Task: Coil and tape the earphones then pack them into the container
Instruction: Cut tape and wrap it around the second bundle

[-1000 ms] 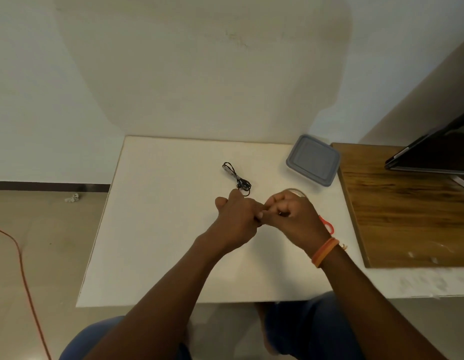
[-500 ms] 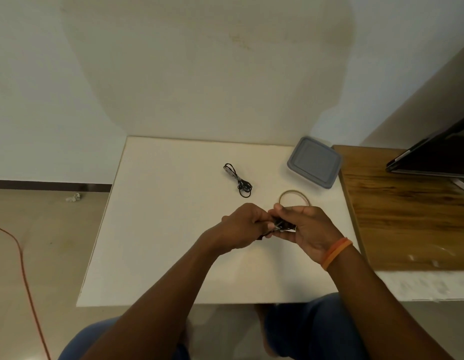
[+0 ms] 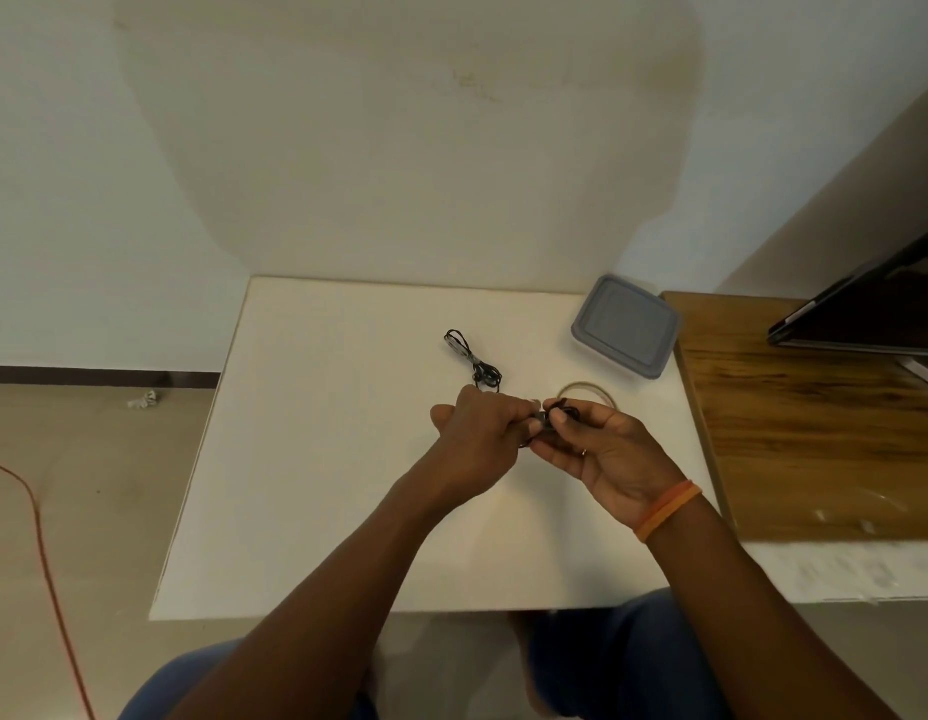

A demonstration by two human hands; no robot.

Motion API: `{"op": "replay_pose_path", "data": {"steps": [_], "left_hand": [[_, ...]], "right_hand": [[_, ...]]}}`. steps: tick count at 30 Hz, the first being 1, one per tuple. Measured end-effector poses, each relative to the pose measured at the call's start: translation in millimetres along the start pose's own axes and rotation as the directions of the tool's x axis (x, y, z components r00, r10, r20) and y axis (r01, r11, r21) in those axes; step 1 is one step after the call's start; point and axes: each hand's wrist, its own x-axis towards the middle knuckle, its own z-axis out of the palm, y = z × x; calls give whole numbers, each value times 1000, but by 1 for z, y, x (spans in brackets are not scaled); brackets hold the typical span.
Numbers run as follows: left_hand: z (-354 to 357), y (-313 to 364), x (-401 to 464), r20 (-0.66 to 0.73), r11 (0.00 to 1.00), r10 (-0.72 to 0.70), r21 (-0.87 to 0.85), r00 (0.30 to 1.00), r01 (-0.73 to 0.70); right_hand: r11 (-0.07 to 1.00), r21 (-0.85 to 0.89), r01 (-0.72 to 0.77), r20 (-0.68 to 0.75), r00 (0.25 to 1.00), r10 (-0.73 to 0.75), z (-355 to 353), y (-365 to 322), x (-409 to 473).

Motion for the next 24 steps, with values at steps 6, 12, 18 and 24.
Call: {"op": "replay_pose_path", "data": {"steps": [6, 12, 18, 24], "left_hand": [[-4, 1, 1, 1, 975, 88, 203, 996, -87], [-4, -1, 0, -14, 997, 47, 54, 999, -46], [-8, 5, -1, 9, 994, 1, -110, 1000, 0], [-17, 8, -4, 79, 989, 54, -139, 995, -43]], "right_hand": [[987, -90, 133, 83, 989, -126, 0, -4, 2], [949, -188, 254, 18, 967, -256, 1, 0, 3], [954, -115, 277, -27, 959, -282, 2, -1, 3], [918, -220, 329, 72, 944, -321, -1, -5, 3]]}}
